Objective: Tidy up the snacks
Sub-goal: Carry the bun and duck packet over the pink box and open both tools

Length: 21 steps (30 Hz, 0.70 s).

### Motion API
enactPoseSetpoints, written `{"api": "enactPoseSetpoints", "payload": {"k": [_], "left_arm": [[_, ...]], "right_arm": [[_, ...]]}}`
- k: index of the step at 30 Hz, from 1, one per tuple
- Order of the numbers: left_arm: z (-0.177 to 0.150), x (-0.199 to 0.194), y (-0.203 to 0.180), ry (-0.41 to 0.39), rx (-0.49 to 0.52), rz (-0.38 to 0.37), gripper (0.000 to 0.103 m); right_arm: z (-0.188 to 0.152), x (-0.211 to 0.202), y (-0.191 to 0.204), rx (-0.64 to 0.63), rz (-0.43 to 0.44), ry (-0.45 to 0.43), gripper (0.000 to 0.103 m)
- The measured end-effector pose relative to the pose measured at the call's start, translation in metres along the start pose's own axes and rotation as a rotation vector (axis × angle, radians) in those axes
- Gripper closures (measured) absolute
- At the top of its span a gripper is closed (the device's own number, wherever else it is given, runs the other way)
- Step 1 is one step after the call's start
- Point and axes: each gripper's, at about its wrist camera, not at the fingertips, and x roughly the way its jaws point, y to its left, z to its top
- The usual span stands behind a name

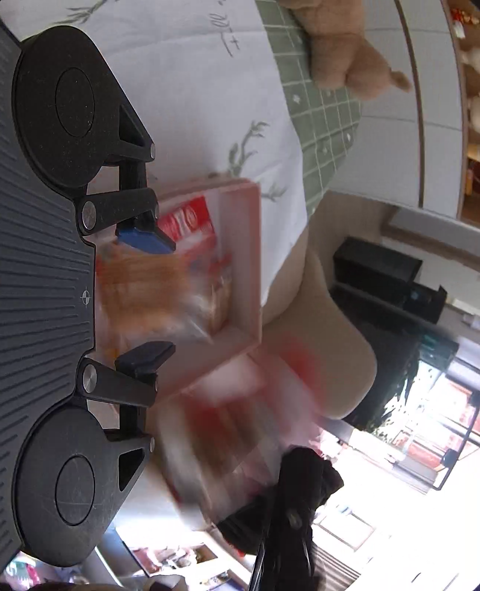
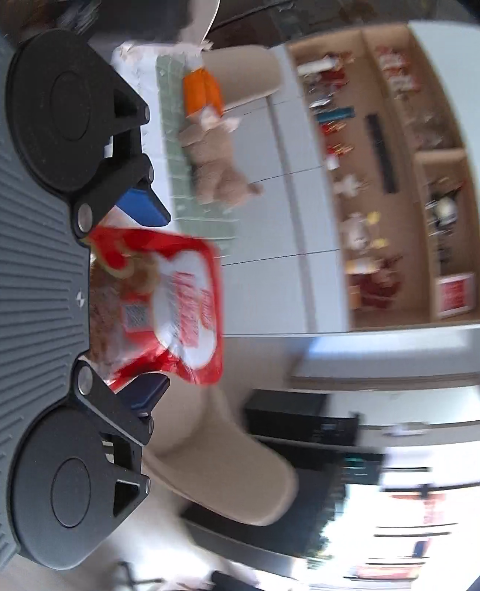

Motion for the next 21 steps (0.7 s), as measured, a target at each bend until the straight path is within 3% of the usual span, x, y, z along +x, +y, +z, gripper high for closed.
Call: {"api": "enactPoseSetpoints", "payload": {"k": [4, 6, 8, 10, 14, 17, 21], "left_arm": [[-0.014, -0.028, 0.023, -0.057, -0.067, -0.055, 0.046], [-0.014, -0.048, 0.034, -0.085, -0.060, -0.035, 0.046], [-0.027, -0.073, 0.043, -0.108, -0.026, 0.041, 0.046], [-0.046, -0.092, 0.056, -0.100, 0.024, 0.167, 0.046], [-0.086, -0.113, 0.094, -0.013, 0.009, 0.381, 0.046], [-0.110, -0.120, 0.119, 0.049, -0.047, 0.443, 0.046], [-0.140, -0.128, 0.130, 0.112, -0.099, 0.458, 0.047]], "right_arm": [[-0.037, 0.024, -0.017, 0.048, 0.000, 0.092, 0.017], [-0.058, 0.028, -0.023, 0.059, -0.016, 0.126, 0.017], [-0.080, 0.029, -0.024, 0.056, -0.033, 0.154, 0.017], [-0.102, 0.025, -0.018, 0.044, -0.022, 0.177, 0.017], [-0.143, 0.022, 0.016, 0.003, 0.053, 0.237, 0.017], [-0.166, 0.024, 0.056, -0.071, 0.110, 0.264, 0.017], [-0.185, 0.029, 0.097, -0.103, 0.199, 0.307, 0.017]]}}
